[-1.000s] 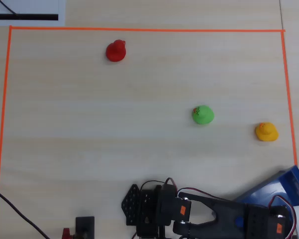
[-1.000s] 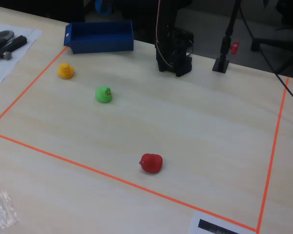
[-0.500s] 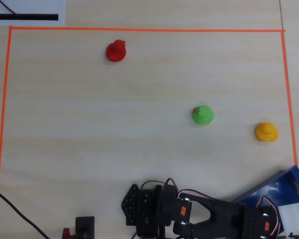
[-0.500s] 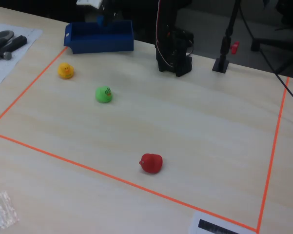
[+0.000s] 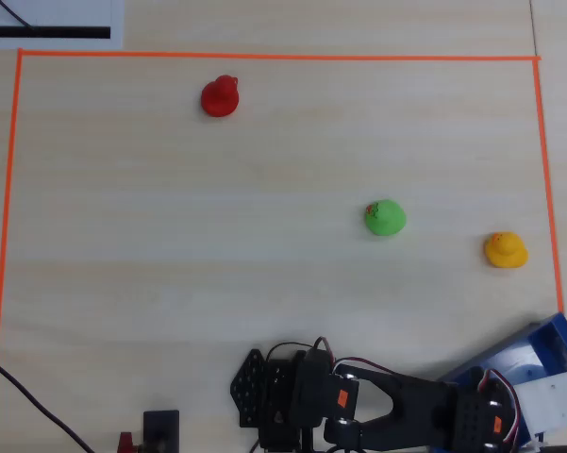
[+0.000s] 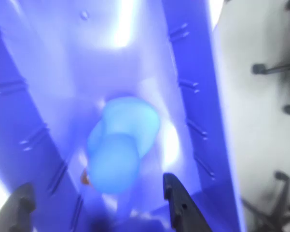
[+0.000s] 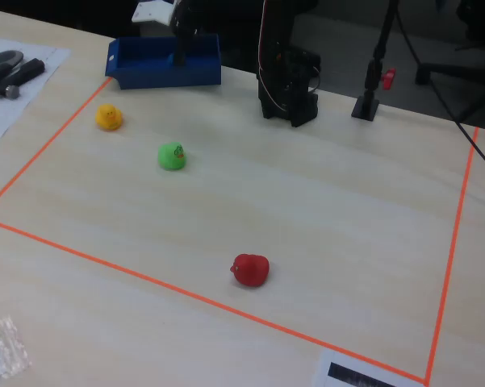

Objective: Grasp blue duck and put it into box.

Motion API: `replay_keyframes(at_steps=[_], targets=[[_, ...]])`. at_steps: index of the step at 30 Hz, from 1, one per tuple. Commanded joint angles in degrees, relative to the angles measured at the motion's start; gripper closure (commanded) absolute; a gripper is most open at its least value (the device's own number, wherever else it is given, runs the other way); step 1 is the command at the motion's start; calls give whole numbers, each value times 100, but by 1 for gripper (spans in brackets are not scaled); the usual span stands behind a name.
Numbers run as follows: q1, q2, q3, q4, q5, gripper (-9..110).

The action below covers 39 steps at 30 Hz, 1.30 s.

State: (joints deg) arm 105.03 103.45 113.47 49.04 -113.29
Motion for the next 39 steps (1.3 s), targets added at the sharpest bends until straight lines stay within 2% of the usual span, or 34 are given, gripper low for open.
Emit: replay_keyframes(at_steps=[1, 3, 6, 9, 11, 15, 18, 23, 32, 39], targets=[[-501, 422, -580, 141, 861, 71], [-1072, 527, -1230, 264, 1802, 78], [-2259, 589, -2619, 686, 3313, 100], [-3753, 721, -3507, 1494, 3876, 101], [-4825, 1081, -2953, 1661, 3709, 101], [-6495, 2373, -97, 809, 2786, 101], [-7330, 3419, 1705, 404, 2285, 101], [-8561, 4764, 3305, 773, 2215, 101], [-9870, 6662, 5238, 1239, 1960, 101], [-10336, 7638, 6100, 1327, 1960, 101]])
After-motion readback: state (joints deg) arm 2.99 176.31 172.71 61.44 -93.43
